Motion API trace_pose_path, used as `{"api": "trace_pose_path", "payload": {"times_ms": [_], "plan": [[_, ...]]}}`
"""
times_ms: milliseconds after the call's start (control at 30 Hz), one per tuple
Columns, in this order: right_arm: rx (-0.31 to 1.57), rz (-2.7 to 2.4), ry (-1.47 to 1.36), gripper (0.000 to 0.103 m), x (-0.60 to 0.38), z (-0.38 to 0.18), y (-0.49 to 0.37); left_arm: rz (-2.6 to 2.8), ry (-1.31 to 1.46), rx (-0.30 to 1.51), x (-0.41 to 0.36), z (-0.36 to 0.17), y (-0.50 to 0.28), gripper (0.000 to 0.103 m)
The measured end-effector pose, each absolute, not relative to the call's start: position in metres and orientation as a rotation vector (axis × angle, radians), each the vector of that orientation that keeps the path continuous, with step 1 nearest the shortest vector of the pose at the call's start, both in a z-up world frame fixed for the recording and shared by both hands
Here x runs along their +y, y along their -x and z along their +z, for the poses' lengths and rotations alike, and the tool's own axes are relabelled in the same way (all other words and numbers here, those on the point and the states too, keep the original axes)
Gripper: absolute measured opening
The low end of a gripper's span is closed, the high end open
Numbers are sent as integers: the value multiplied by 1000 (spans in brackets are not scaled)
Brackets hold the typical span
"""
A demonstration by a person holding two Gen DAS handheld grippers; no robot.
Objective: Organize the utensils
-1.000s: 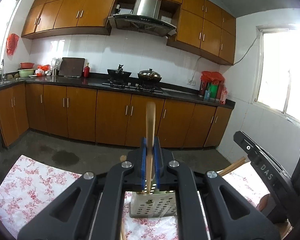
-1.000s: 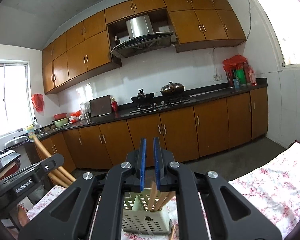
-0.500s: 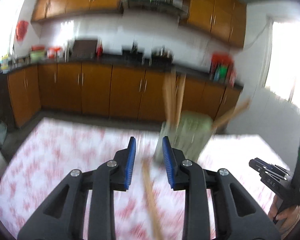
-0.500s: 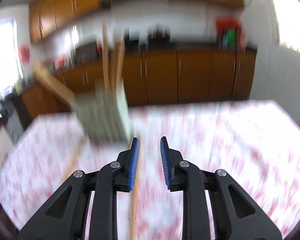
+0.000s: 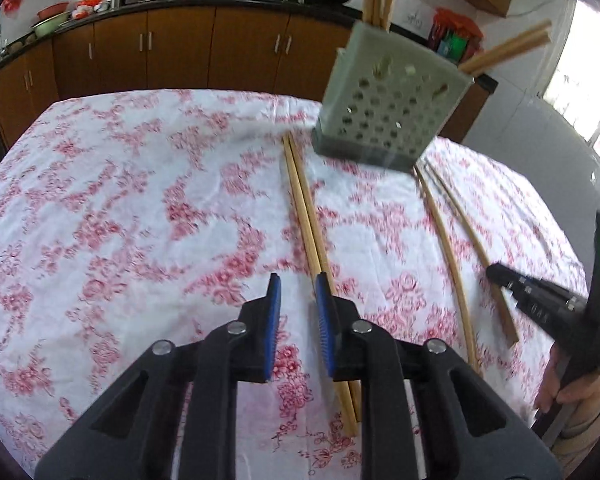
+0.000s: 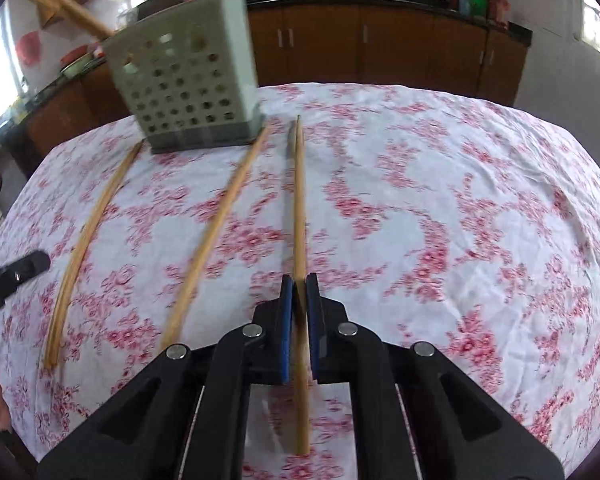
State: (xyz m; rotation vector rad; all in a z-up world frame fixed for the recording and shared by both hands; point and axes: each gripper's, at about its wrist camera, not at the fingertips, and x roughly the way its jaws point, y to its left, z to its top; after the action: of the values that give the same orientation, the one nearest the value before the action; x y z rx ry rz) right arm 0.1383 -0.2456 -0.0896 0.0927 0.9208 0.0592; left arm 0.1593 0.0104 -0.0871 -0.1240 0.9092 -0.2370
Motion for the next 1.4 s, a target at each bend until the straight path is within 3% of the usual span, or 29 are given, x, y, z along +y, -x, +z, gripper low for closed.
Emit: {"api": "trace_pose_path", "payload": {"times_ms": [600,967,1400], "plan": [[903,82,-46,9,-239,-91,-138,-193,14,936,-11,-102,-173,10],[886,-16,-60,8,-264,-93,-157,-46,69,932,50,-96,-201,10],[887,-20,-54,9,-266,-95,-157,-65,113,906,54,-98,-196,11]]}}
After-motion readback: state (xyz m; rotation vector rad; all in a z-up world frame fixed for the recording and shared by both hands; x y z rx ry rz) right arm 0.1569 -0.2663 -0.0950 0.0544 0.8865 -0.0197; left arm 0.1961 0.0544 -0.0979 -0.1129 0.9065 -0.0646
